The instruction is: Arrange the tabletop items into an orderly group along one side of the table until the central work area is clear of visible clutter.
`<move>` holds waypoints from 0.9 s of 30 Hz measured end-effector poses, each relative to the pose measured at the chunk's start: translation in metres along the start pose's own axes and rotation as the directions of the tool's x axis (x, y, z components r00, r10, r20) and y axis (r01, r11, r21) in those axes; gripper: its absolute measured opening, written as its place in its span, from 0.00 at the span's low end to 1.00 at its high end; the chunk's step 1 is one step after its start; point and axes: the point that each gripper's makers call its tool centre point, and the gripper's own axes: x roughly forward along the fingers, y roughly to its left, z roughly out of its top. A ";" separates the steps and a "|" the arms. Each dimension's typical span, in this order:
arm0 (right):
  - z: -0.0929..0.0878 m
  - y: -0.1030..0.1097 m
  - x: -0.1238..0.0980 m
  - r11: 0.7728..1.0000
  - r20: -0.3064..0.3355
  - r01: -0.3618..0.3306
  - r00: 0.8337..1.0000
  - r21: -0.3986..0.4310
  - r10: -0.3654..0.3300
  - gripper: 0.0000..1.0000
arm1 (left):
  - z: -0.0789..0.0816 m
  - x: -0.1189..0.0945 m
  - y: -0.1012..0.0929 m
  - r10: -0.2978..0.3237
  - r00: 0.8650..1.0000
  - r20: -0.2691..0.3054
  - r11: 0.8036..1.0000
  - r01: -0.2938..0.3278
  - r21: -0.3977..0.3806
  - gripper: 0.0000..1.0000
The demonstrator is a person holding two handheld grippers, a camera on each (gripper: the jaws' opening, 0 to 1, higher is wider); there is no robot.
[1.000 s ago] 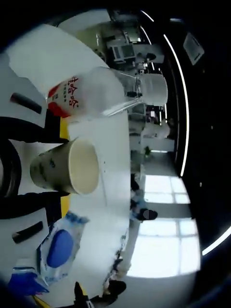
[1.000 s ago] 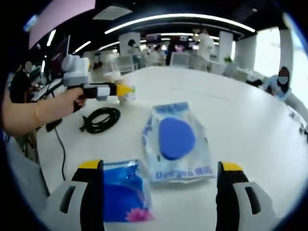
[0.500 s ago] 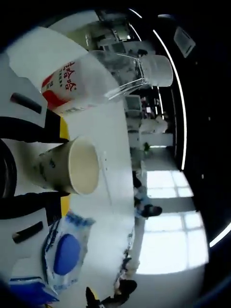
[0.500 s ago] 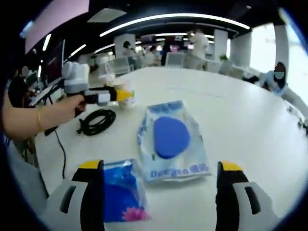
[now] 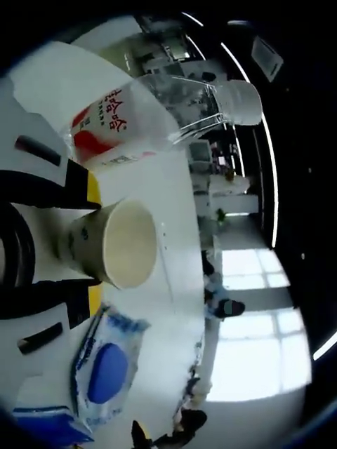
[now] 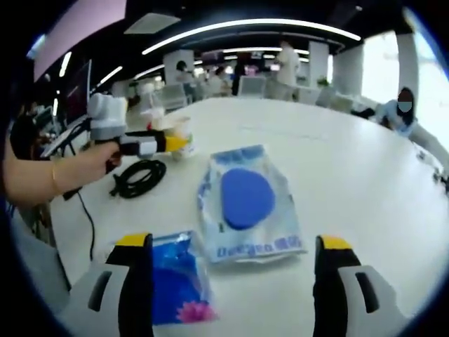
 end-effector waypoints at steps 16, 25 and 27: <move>0.012 -0.007 -0.007 0.981 0.044 -0.012 0.999 0.193 0.004 0.95 | -0.003 -0.026 -0.025 -0.111 0.993 -0.046 0.993 0.108 -0.053 0.63; 0.016 -0.016 -0.018 0.969 0.050 0.040 0.997 0.243 -0.054 0.94 | 0.004 -0.053 -0.031 -0.128 0.991 -0.038 0.991 0.127 -0.030 0.72; 0.015 -0.016 -0.021 0.968 0.042 0.052 0.997 0.244 -0.064 0.93 | 0.004 -0.059 -0.033 -0.136 0.990 -0.039 0.990 0.135 -0.032 0.75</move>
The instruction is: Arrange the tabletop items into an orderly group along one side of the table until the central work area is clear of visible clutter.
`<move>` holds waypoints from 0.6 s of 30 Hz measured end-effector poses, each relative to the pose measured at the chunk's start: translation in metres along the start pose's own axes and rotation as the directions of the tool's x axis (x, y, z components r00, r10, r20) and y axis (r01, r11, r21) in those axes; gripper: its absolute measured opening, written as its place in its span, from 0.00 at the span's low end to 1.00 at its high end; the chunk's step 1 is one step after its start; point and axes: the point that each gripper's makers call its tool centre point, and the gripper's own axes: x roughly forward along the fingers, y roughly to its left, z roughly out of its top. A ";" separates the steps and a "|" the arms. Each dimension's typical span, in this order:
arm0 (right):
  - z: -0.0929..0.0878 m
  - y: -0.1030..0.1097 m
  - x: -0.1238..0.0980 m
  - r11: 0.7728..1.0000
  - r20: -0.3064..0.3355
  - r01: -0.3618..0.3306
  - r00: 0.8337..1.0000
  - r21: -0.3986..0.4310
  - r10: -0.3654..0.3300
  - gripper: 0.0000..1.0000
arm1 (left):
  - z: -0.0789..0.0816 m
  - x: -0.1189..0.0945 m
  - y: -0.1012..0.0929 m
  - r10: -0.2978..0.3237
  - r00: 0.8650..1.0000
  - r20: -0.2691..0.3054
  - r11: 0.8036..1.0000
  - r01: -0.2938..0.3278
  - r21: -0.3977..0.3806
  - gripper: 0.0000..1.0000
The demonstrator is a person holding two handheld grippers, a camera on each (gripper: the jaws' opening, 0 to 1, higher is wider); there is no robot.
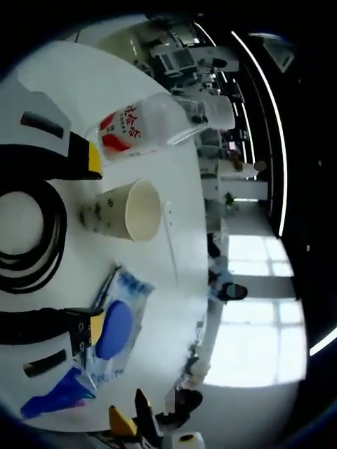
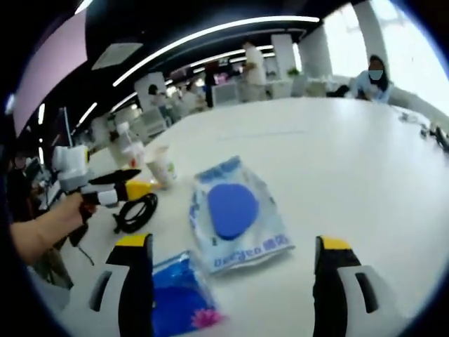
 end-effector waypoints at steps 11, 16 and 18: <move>-0.003 -0.003 -0.010 0.998 -0.010 0.036 0.999 0.052 -0.036 0.87 | 0.010 -0.020 -0.025 -0.039 0.999 0.018 0.998 0.038 0.054 0.73; -0.006 0.000 -0.012 0.997 -0.018 0.041 0.999 0.063 -0.040 0.81 | 0.010 -0.017 -0.040 -0.088 0.996 0.012 0.995 0.087 0.057 0.67; -0.007 0.000 -0.013 0.997 -0.018 0.043 0.999 0.067 -0.042 0.79 | 0.009 -0.015 -0.046 -0.102 0.995 0.010 0.993 0.102 0.051 0.65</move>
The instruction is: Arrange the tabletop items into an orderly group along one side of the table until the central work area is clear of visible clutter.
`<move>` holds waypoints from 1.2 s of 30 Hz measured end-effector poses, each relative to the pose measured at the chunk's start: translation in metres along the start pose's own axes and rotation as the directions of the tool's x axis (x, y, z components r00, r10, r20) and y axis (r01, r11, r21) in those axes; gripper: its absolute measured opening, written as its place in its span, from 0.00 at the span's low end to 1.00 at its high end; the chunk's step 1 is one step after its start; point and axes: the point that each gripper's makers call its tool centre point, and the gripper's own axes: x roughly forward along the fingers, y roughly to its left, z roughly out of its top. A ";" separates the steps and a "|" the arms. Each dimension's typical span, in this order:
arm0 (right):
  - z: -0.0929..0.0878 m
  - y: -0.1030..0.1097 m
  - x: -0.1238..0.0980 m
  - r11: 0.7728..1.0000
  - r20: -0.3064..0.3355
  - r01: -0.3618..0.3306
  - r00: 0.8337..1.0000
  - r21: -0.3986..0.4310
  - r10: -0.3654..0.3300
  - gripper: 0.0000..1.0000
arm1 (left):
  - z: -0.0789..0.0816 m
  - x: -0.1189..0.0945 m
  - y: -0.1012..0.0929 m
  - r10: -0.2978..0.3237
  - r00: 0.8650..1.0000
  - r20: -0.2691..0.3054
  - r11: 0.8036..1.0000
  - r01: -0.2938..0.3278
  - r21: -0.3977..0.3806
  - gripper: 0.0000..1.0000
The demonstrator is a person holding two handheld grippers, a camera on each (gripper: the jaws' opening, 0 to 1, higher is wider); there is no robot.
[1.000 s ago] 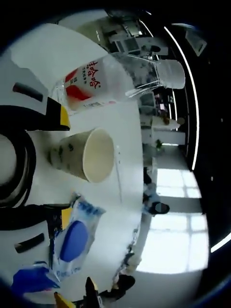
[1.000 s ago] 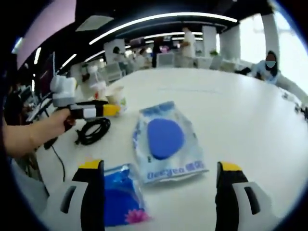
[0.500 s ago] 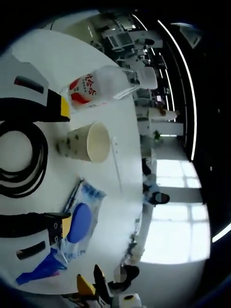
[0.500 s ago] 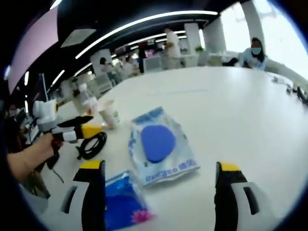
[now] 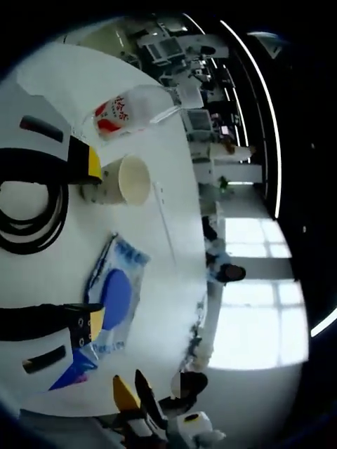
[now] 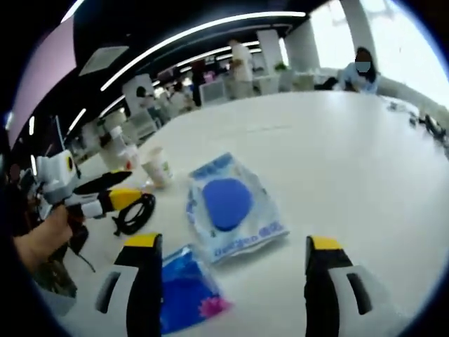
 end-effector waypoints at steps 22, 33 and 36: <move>-0.032 0.004 0.015 0.988 -0.104 0.012 0.995 0.156 0.005 0.51 | -0.005 0.049 -0.026 -0.037 0.995 -0.094 0.993 0.047 0.112 0.49; -0.038 0.006 0.027 0.976 -0.122 0.006 0.992 0.217 0.021 0.37 | -0.002 0.082 -0.024 -0.018 0.991 -0.133 0.985 0.041 0.170 0.43; -0.040 0.007 0.028 0.973 -0.126 0.003 0.992 0.233 0.027 0.36 | -0.005 0.093 -0.019 0.005 0.988 -0.156 0.978 0.028 0.208 0.41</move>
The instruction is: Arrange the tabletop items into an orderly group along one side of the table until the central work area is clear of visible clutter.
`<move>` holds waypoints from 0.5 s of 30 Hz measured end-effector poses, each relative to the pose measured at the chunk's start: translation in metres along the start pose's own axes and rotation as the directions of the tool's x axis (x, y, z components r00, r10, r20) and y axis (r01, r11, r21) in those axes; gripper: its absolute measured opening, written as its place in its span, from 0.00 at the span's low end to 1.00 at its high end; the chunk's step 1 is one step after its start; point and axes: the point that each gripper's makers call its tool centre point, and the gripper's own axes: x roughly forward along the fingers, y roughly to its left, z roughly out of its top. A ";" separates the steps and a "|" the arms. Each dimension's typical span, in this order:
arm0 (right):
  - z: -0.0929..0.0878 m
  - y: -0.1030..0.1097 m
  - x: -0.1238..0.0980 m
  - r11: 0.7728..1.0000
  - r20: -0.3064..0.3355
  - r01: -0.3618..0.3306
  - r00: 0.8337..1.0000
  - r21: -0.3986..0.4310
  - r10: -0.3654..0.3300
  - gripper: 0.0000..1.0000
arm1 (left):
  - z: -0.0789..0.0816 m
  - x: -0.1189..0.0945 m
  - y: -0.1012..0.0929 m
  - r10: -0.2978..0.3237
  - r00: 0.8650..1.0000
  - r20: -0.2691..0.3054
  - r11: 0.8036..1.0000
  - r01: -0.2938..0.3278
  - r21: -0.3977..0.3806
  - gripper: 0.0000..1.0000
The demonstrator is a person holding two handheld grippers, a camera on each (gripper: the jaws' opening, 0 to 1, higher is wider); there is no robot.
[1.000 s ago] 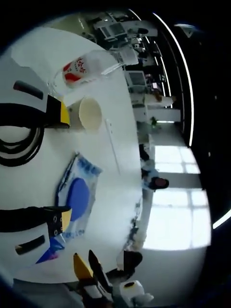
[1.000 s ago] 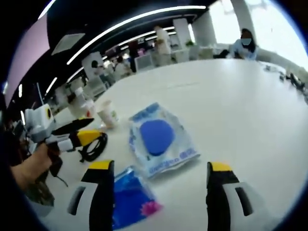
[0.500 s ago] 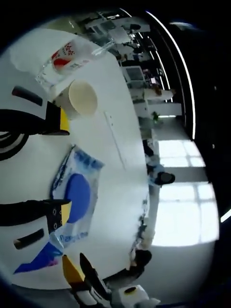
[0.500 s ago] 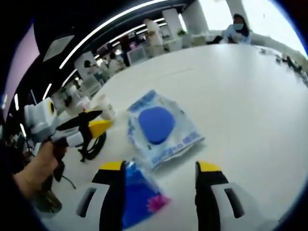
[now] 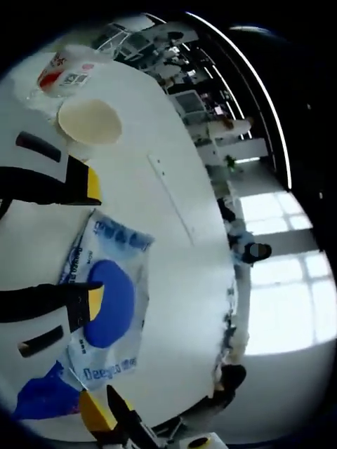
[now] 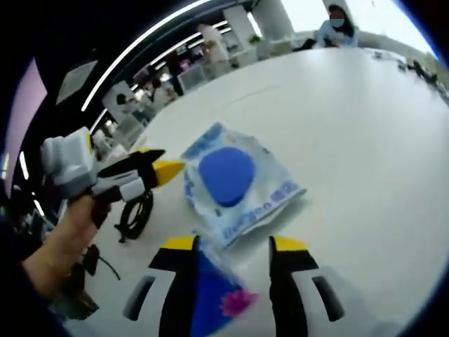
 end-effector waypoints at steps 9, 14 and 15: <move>-0.002 0.002 0.004 0.999 -0.006 -0.023 1.000 0.030 0.023 0.33 | -0.009 0.025 0.009 0.026 0.997 -0.078 0.998 -0.030 -0.057 0.36; -0.003 0.004 0.008 0.998 -0.012 -0.035 0.999 0.048 0.035 0.33 | -0.009 0.034 0.013 0.036 0.995 -0.088 0.995 -0.044 -0.094 0.34; -0.004 0.005 0.009 0.998 -0.016 -0.039 0.999 0.053 0.040 0.33 | -0.011 0.036 0.013 0.029 0.994 -0.102 0.994 -0.039 -0.099 0.33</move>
